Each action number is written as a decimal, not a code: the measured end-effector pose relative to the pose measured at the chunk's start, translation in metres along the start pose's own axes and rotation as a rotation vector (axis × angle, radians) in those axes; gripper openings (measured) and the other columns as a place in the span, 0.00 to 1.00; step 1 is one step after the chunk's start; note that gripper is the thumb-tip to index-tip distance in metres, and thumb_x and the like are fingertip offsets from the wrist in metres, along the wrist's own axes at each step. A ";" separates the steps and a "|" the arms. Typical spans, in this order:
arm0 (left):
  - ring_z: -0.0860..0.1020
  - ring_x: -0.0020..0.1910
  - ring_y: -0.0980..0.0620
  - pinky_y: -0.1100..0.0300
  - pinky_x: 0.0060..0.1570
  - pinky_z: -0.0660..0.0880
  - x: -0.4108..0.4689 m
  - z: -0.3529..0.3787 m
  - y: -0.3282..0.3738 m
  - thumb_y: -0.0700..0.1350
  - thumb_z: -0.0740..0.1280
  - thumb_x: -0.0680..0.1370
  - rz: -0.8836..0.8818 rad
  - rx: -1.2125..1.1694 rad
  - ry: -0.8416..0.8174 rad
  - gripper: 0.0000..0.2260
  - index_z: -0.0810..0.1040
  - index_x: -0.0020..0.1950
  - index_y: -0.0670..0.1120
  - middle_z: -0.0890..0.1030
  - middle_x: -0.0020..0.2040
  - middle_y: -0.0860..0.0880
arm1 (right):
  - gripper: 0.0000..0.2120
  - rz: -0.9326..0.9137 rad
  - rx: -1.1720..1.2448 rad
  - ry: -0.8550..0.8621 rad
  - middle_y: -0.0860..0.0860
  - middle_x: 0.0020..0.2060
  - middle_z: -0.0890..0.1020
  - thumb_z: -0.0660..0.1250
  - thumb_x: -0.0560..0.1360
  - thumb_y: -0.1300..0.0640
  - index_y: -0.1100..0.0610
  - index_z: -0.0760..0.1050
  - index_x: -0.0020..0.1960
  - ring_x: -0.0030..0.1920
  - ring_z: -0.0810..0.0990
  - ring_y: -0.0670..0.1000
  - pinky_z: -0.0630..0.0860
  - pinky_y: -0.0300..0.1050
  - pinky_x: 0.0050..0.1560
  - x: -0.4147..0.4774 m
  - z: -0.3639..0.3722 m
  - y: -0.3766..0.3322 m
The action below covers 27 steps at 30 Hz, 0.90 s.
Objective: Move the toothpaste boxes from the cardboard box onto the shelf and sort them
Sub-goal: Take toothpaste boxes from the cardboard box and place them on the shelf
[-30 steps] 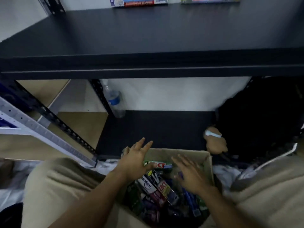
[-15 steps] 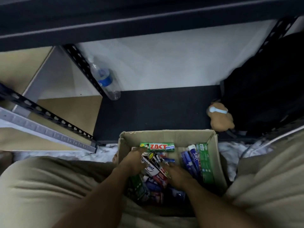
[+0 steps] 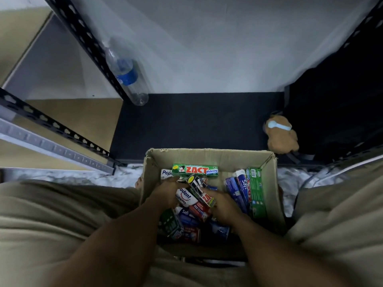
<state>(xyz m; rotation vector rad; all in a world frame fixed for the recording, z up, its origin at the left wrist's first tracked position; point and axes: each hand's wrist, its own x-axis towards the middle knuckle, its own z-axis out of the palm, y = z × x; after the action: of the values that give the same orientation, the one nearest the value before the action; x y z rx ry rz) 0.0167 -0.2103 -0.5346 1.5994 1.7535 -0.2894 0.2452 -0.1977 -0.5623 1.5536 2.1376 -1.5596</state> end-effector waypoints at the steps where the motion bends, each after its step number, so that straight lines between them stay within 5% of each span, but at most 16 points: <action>1: 0.59 0.77 0.44 0.44 0.76 0.56 0.002 0.002 -0.001 0.47 0.74 0.73 0.022 0.090 0.005 0.32 0.67 0.75 0.59 0.60 0.79 0.49 | 0.37 0.008 0.025 0.007 0.48 0.64 0.78 0.72 0.74 0.59 0.36 0.60 0.75 0.56 0.79 0.45 0.78 0.50 0.59 0.000 0.000 0.002; 4: 0.56 0.77 0.44 0.41 0.75 0.49 0.008 0.008 0.000 0.53 0.72 0.74 0.043 0.224 -0.005 0.33 0.63 0.76 0.62 0.62 0.79 0.51 | 0.35 0.050 0.110 0.013 0.48 0.60 0.81 0.73 0.74 0.57 0.37 0.63 0.74 0.52 0.80 0.44 0.79 0.47 0.56 -0.004 -0.005 0.006; 8: 0.63 0.71 0.45 0.41 0.72 0.53 0.020 0.007 -0.001 0.59 0.76 0.69 0.041 0.229 0.018 0.29 0.73 0.69 0.65 0.72 0.69 0.51 | 0.34 0.075 0.180 0.016 0.50 0.56 0.82 0.73 0.74 0.63 0.40 0.67 0.73 0.48 0.81 0.43 0.80 0.46 0.52 -0.005 -0.013 0.005; 14: 0.79 0.55 0.52 0.56 0.57 0.78 0.025 0.006 -0.013 0.48 0.83 0.63 0.057 -0.135 -0.056 0.24 0.84 0.57 0.59 0.80 0.60 0.54 | 0.30 0.125 0.287 0.023 0.50 0.59 0.82 0.72 0.73 0.67 0.46 0.73 0.70 0.51 0.82 0.45 0.82 0.49 0.54 -0.005 -0.021 0.013; 20: 0.81 0.52 0.56 0.60 0.53 0.80 0.016 -0.004 -0.018 0.46 0.82 0.63 0.112 -0.179 -0.082 0.22 0.84 0.55 0.59 0.82 0.56 0.57 | 0.30 0.105 0.314 0.065 0.48 0.57 0.80 0.71 0.73 0.69 0.42 0.75 0.68 0.34 0.79 0.42 0.77 0.37 0.32 -0.014 -0.035 0.008; 23: 0.82 0.47 0.59 0.64 0.47 0.80 0.005 -0.023 -0.012 0.43 0.79 0.67 0.129 -0.155 -0.062 0.18 0.84 0.55 0.55 0.85 0.52 0.56 | 0.30 0.074 0.345 0.113 0.50 0.54 0.83 0.71 0.74 0.68 0.39 0.75 0.66 0.27 0.71 0.45 0.71 0.42 0.29 -0.017 -0.043 0.002; 27: 0.81 0.45 0.63 0.65 0.49 0.78 -0.009 -0.057 0.006 0.45 0.78 0.69 0.147 -0.103 0.048 0.16 0.84 0.56 0.56 0.82 0.43 0.65 | 0.29 -0.016 0.322 0.176 0.48 0.56 0.83 0.72 0.74 0.66 0.40 0.76 0.67 0.26 0.74 0.41 0.71 0.38 0.26 -0.023 -0.063 -0.018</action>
<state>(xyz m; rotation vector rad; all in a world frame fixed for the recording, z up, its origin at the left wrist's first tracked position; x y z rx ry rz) 0.0011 -0.1814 -0.4872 1.6621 1.6488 -0.0896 0.2719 -0.1656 -0.5067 1.8342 2.0642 -1.9171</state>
